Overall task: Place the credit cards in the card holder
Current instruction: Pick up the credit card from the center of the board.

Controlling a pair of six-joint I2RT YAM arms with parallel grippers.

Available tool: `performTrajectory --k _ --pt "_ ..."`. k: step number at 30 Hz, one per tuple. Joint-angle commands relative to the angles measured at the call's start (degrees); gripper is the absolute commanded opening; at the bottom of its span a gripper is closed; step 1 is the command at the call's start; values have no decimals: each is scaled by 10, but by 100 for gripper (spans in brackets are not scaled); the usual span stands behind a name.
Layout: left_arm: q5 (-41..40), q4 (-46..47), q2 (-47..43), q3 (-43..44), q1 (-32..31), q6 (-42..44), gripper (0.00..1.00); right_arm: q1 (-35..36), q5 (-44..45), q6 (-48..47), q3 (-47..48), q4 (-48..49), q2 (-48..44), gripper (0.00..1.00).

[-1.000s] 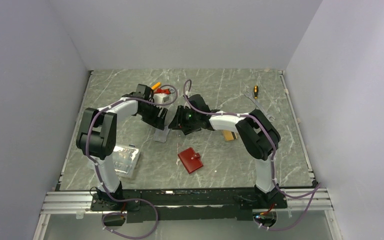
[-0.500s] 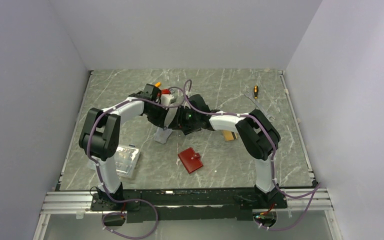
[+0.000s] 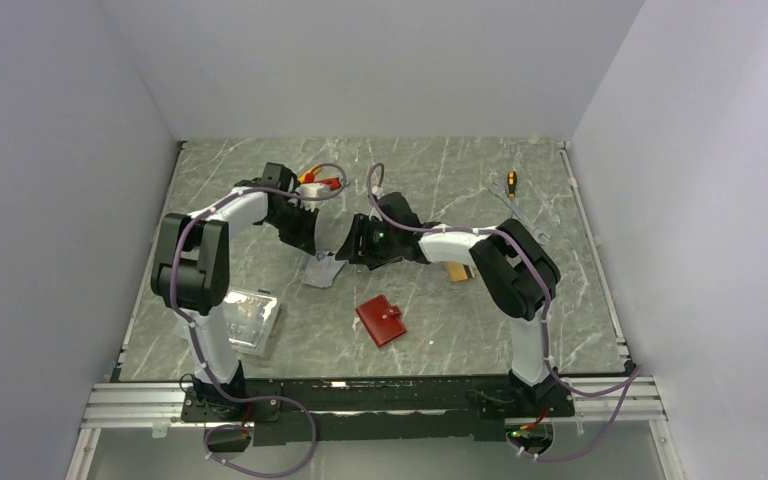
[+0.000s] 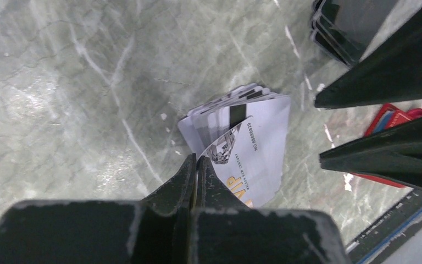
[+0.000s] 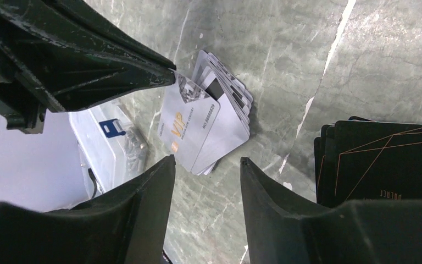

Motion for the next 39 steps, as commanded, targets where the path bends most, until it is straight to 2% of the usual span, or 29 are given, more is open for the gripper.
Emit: performTrajectory --k 1,8,16,22,27,35,39 --pt "79 -15 2 3 11 -12 0 5 -3 3 2 27 9 52" --pt "224 -51 -3 23 67 -6 0 -2 -56 8 -6 76 -2 55" --pt "332 -71 -34 18 86 10 0 -21 -148 42 -46 193 -15 61" --pt "406 -62 -54 10 98 -19 0 -20 -187 73 -81 289 -22 64" --pt "473 -54 -60 6 111 -48 0 -21 -205 106 -121 416 -35 63" --pt "510 -10 -84 -17 115 -93 0 -21 -210 181 -119 507 -19 60" --pt "516 31 -92 -36 115 -139 0 -21 -213 250 -107 582 6 51"
